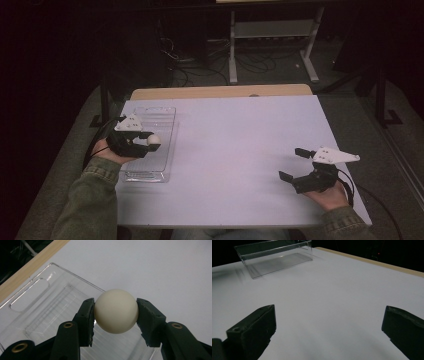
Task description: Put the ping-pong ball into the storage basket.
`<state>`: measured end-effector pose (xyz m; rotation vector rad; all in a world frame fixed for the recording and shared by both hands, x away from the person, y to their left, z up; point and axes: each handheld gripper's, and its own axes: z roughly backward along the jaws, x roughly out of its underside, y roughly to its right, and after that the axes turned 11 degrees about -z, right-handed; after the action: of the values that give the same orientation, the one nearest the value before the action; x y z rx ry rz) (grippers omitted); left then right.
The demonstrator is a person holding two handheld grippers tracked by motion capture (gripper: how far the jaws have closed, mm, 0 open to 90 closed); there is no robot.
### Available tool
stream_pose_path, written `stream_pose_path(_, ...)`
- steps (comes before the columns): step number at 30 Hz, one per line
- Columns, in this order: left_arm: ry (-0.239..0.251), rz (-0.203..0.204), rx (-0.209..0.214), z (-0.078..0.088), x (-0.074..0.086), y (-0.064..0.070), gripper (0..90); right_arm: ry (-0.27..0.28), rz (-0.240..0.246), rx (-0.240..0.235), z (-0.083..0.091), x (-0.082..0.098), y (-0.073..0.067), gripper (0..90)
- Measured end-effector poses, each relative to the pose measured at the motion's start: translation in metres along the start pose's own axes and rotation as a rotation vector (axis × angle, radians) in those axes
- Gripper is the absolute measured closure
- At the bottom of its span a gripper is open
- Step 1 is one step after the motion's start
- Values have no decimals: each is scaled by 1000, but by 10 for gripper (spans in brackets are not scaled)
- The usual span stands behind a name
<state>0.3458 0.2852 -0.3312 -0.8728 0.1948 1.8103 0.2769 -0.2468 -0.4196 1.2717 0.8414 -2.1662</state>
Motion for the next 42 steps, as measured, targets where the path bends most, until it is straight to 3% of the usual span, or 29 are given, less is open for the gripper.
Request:
stream_pose_path(21, -21, 49, 22, -18, 20, 3, 503, -9, 1, -1, -1, 1, 0, 0)
stream_pose_path(42, -85, 40, 88, -30, 27, 7, 503, -20, 3, -4, -3, 2, 0, 0)
